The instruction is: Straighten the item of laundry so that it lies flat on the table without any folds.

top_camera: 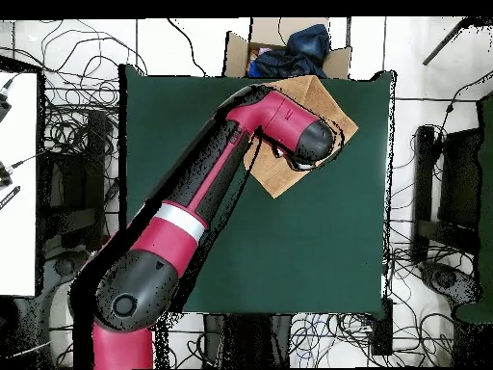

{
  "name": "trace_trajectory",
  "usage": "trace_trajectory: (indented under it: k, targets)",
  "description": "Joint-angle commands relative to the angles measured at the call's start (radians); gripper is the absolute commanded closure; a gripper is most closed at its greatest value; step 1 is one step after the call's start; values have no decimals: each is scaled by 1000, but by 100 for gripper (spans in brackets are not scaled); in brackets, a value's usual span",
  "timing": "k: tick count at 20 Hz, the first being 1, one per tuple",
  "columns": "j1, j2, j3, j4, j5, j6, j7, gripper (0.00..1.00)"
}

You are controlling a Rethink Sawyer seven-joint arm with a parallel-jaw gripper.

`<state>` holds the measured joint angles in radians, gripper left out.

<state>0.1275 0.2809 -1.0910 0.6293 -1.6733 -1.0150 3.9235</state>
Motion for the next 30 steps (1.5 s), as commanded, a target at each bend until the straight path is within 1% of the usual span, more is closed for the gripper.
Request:
trace_trajectory:
  k: [1, 6, 14, 20, 22, 24, 25, 26, 27, 30]
  targets:
    - [-31, 99, 118, -86, 23, 31, -118, 100]
    - [-46, 111, 168, -99, 73, 30, -138, 100]
    - [-71, 167, 181, -164, 56, 2, -121, 100]
    - [-67, 225, 128, -197, -8, -13, -119, 100]
    - [-66, 251, 102, -213, -37, -14, -95, 100]
    - [-64, 277, 79, -229, -77, -65, -68, 100]
    - [-68, 289, 78, -250, -106, -160, -65, 100]
    - [-66, 289, 80, -250, -114, -179, -71, 100]
    - [-56, 290, 69, -239, -122, -158, -68, 100]
    - [-49, 296, 61, -237, -145, -173, -49, 100]
